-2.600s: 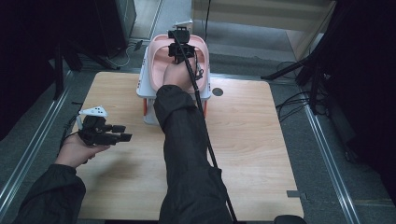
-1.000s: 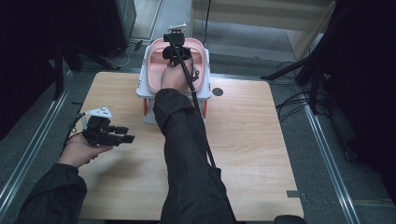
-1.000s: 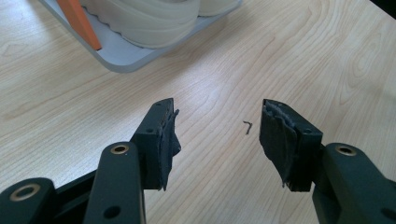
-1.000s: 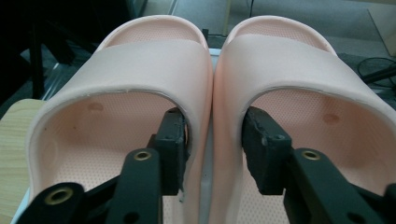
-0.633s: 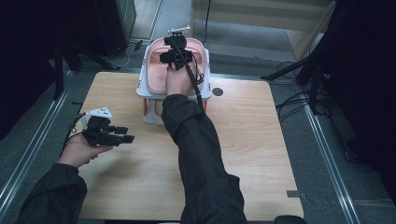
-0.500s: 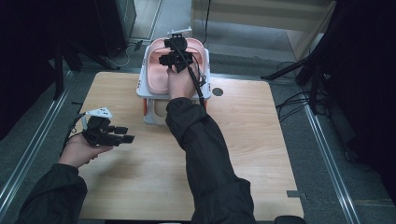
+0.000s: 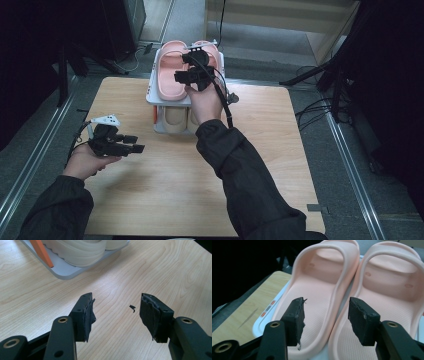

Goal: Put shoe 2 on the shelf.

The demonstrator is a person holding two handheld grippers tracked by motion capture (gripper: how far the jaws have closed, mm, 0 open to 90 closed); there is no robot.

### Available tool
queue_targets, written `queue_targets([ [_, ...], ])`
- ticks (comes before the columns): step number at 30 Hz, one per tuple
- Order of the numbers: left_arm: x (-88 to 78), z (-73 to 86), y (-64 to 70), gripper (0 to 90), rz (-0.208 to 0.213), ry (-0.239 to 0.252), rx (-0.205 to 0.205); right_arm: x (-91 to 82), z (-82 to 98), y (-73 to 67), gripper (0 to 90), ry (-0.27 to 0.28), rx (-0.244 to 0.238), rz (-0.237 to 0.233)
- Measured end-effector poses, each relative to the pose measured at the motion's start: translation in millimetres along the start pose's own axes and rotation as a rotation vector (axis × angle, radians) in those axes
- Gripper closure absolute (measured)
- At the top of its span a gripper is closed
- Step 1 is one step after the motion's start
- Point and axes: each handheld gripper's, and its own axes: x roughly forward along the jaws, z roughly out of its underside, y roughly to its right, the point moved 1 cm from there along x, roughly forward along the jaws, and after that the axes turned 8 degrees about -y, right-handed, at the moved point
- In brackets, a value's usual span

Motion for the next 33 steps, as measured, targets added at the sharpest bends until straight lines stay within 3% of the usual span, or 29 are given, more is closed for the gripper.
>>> queue_targets([
  [12,4.7,-2.0,5.5,43.0,0.006,-0.011,0.003,-32.0,41.7,-1.6,51.2,0.013,-0.087,-0.154],
  [21,7.0,-2.7,9.0,42.5,0.001,-0.022,0.009,-56.7,83.5,-6.2,51.6,0.014,-0.188,-0.209],
  [25,9.4,-2.7,11.3,42.0,0.007,-0.026,0.011,-59.9,102.2,-4.8,50.5,0.007,-0.234,-0.244],
  [28,10.4,-2.9,12.9,41.8,0.010,-0.022,0.005,-57.3,116.7,-2.4,48.8,0.013,-0.264,-0.315],
  [33,11.8,-3.7,16.2,41.4,0.006,-0.013,0.008,-53.2,138.6,-1.0,47.8,0.003,-0.312,-0.345],
])
